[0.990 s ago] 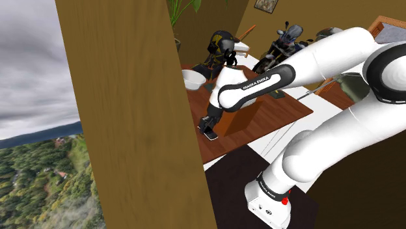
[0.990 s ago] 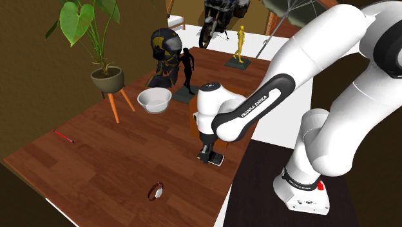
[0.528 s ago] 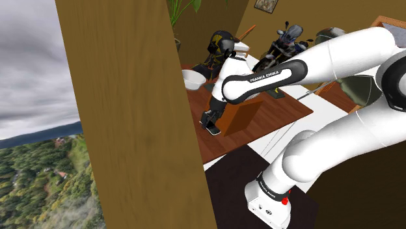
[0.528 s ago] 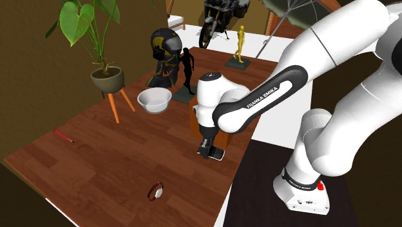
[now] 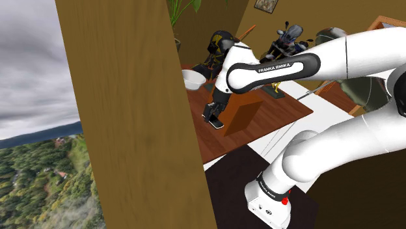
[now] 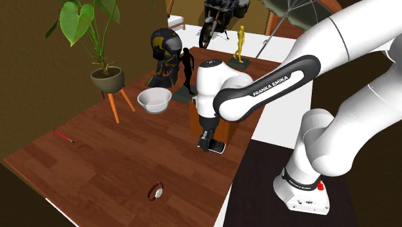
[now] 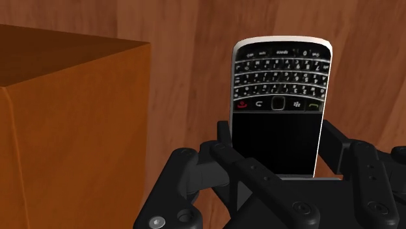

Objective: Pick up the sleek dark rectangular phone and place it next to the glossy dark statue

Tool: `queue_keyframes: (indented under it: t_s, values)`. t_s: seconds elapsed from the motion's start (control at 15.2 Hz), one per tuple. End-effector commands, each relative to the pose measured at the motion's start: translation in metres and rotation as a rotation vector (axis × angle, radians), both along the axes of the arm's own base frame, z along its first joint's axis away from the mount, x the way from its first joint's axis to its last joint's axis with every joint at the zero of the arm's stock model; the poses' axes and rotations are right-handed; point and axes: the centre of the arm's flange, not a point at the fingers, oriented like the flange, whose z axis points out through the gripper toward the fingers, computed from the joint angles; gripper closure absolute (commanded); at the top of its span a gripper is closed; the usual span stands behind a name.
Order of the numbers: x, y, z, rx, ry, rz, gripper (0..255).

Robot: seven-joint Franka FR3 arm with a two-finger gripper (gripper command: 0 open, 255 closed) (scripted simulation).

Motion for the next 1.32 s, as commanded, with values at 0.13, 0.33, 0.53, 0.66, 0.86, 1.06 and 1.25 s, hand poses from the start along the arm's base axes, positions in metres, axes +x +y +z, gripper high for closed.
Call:
queue_keyframes:
  t_s: [0.13,0.33,0.53,0.66,0.86,1.06,1.25]
  values:
    - [0.000,0.000,0.022,0.000,0.000,0.000,255]
    - [0.000,0.000,0.038,0.000,0.000,0.000,255]
    - [0.000,0.000,0.053,0.000,0.000,0.000,255]
    - [0.000,0.000,0.064,0.000,0.000,0.000,255]
    - [0.000,0.000,0.080,0.000,0.000,0.000,255]
    - [0.000,0.000,0.096,0.000,0.000,0.000,255]
    - [0.000,0.000,0.111,0.000,0.000,0.000,255]
